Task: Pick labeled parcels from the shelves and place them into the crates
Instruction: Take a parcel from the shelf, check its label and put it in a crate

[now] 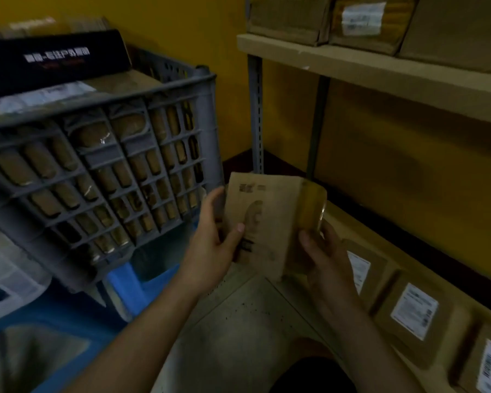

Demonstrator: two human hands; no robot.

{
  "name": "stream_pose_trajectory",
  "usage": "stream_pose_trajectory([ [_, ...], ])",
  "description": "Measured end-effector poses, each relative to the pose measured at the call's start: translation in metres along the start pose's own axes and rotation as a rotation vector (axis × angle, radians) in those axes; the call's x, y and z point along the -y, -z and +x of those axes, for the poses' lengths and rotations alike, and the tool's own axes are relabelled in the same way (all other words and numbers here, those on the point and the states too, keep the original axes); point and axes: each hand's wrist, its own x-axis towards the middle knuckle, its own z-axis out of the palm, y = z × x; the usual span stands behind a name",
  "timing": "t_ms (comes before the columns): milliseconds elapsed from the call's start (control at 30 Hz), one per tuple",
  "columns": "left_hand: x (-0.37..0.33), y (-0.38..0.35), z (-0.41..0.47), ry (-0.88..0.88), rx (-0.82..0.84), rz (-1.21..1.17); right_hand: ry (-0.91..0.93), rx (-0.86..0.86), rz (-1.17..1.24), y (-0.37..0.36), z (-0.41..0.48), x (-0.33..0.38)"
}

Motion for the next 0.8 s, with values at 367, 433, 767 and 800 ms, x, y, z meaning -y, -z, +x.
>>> stream_pose_trajectory([
  [367, 0.001, 0.013, -0.012, 0.1, 0.167, -0.182, 0.146, -0.084, -0.125, -0.031, -0.027, 0.005],
  [433, 0.002, 0.01, -0.001, 0.112, 0.186, -0.274, 0.097, -0.079, -0.086, -0.021, -0.024, 0.006],
  [767, 0.021, -0.012, 0.013, 0.105, 0.265, -0.267, -0.012, -0.193, -0.118, 0.028, -0.031, -0.01],
  [800, 0.021, -0.011, 0.015, 0.082, 0.247, -0.224, 0.011, -0.218, -0.147, 0.029, -0.03, -0.01],
])
